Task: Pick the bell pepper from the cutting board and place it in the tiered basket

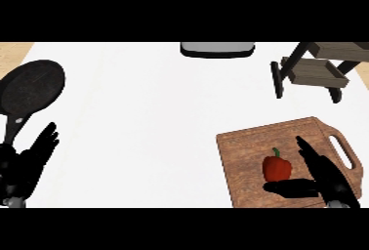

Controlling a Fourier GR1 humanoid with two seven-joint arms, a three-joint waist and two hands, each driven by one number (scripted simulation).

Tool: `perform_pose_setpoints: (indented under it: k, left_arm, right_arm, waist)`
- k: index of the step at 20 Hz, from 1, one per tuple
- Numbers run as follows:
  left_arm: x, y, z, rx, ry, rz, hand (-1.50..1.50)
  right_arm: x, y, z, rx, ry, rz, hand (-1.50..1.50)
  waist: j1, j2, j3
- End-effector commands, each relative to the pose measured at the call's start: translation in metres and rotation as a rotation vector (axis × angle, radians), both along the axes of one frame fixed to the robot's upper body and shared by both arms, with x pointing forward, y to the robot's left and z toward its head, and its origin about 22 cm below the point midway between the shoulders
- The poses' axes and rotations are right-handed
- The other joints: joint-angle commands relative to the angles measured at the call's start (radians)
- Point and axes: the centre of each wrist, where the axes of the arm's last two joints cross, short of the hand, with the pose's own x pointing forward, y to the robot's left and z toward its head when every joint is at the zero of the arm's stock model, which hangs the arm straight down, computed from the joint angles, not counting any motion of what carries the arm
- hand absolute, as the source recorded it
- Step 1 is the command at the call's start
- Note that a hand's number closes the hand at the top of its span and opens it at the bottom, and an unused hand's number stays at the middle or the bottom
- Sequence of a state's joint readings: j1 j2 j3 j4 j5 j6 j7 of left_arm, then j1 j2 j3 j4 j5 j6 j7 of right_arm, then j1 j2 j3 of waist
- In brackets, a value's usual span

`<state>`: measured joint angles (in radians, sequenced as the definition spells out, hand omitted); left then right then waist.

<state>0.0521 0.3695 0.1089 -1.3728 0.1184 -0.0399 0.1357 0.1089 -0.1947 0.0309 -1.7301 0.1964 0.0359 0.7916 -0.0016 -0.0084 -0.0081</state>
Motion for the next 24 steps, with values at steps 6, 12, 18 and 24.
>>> perform_pose_setpoints:
  k: [6, 12, 18, 24]
  left_arm:
    - [-0.01, -0.008, -0.003, -0.005, 0.013, 0.003, 0.0]
    - [-0.002, -0.016, -0.018, -0.005, -0.001, -0.005, 0.0]
    - [-0.015, -0.001, -0.009, -0.004, 0.006, 0.014, 0.0]
    - [0.007, -0.01, 0.0, 0.01, -0.005, -0.003, 0.0]
  right_arm:
    - [0.009, 0.034, -0.021, 0.061, 0.017, 0.075, -1.5]
    - [0.007, 0.038, -0.027, -0.018, -0.163, 0.052, 1.5]
    - [-0.004, 0.015, -0.014, -0.062, -0.216, -0.071, 1.5]
    - [-0.001, 0.061, 0.056, -0.294, -0.284, 0.09, 1.5]
  waist:
    - [0.007, 0.008, 0.008]
    - [0.001, 0.009, 0.008]
    - [0.001, 0.007, 0.008]
    - [0.005, 0.005, 0.004]
